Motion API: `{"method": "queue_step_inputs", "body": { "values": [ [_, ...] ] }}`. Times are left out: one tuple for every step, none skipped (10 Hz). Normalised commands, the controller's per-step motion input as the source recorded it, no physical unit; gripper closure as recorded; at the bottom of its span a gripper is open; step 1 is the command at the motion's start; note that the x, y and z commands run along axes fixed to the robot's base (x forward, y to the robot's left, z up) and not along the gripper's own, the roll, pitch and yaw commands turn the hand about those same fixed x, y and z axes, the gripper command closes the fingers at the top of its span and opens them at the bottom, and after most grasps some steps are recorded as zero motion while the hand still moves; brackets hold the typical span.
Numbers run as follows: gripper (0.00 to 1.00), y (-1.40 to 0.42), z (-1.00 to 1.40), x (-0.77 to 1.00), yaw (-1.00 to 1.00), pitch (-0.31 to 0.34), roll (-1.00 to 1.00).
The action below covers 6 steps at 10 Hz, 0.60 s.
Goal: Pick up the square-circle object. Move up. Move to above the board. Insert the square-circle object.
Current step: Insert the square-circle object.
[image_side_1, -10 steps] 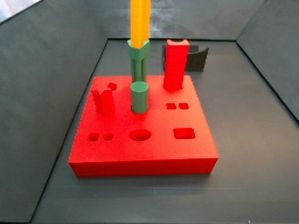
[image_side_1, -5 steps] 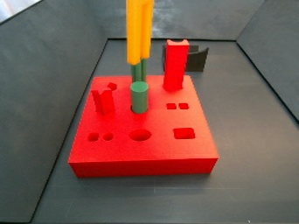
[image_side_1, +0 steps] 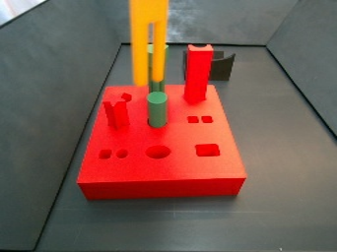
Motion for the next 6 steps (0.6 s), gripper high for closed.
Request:
{"method": "queue_step_inputs", "body": {
  "values": [
    [1.0,-0.28,-0.22,-0.39,-0.55,0.0,0.01],
    [1.0,-0.16,-0.2,-0.31,-0.69,0.0,0.03],
    [1.0,-0.09,-0.22,-0.25,-0.79,0.0,0.03],
    [1.0,0.0,-0.29,-0.17,-0.91,0.0,0.01],
    [1.0,0.0,-0.44,0.0,-1.0,-0.006,0.0],
    [1.0,0.0,-0.56,0.0,-1.0,-0.093,-0.03]
  ]
}}
